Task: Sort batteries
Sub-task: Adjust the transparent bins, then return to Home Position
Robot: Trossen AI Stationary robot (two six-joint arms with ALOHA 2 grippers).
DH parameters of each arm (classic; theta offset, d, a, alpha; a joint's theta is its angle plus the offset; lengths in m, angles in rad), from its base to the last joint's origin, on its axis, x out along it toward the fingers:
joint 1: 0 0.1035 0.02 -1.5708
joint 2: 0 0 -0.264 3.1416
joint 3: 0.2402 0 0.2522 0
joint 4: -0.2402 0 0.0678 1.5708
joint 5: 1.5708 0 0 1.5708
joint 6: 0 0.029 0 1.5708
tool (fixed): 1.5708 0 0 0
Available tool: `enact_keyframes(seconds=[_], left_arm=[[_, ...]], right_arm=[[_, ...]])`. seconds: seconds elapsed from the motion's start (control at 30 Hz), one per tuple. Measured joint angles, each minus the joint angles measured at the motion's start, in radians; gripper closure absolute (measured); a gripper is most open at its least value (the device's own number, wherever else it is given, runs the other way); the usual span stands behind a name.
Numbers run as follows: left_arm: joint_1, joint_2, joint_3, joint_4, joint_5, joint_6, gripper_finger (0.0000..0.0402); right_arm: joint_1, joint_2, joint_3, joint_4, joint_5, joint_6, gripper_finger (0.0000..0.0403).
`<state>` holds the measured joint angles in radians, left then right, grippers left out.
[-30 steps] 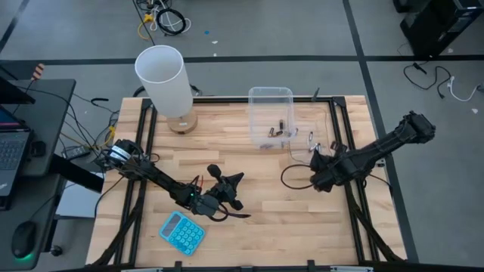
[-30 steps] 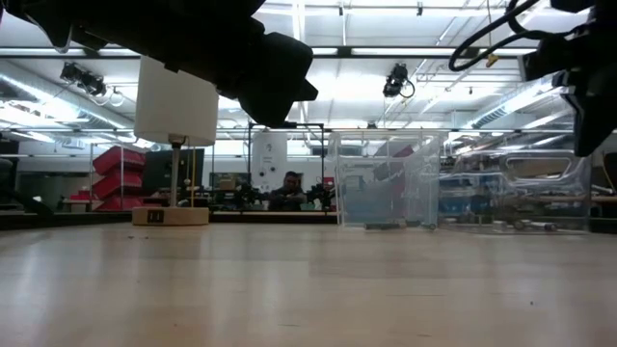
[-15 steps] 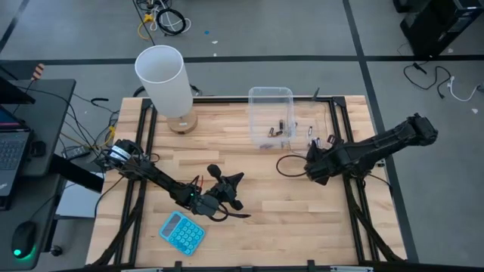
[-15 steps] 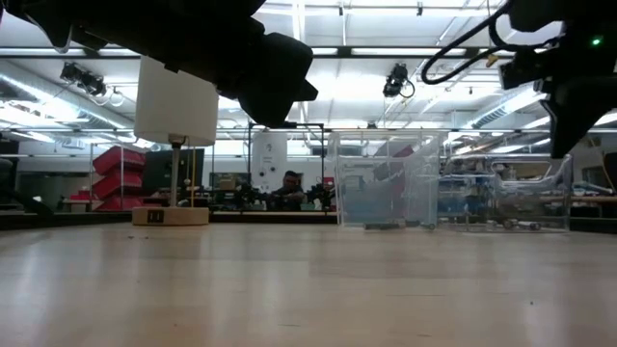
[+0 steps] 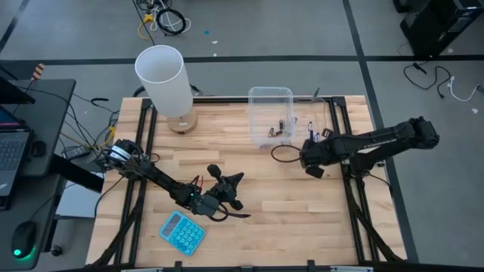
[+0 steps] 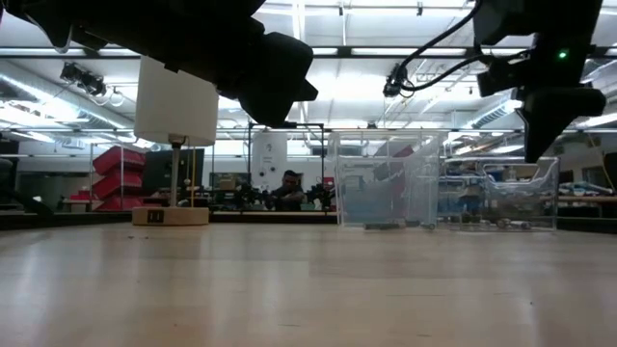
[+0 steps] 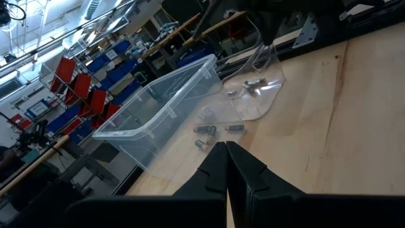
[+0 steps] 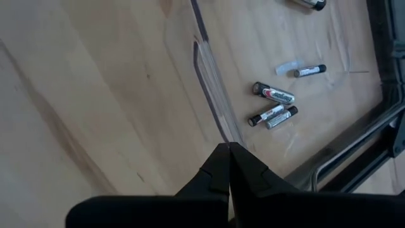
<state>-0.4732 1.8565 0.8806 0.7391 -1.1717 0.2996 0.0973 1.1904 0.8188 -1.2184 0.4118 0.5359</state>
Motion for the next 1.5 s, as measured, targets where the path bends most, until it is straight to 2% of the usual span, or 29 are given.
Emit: enact_keyframes(seconds=[0.47,0.83,1.1,1.5], left_arm=[[0.0,0.0,0.0,-0.001,0.0,0.001,0.0401],[0.0,0.0,0.0,-0.001,0.0,0.001,0.0401],[0.0,0.0,0.0,-0.001,0.0,-0.043,0.0401],[-0.04,0.0,0.0,0.003,0.06,-0.076,0.0401]], right_arm=[[-0.121,0.0,0.0,0.106,-0.001,-0.154,0.0403],[-0.145,0.0,0.0,0.136,-0.016,-0.176,0.0403],[-0.043,0.0,0.0,0.133,-0.02,-0.082,0.0403],[0.221,0.0,0.0,0.198,0.016,0.12,0.0403]])
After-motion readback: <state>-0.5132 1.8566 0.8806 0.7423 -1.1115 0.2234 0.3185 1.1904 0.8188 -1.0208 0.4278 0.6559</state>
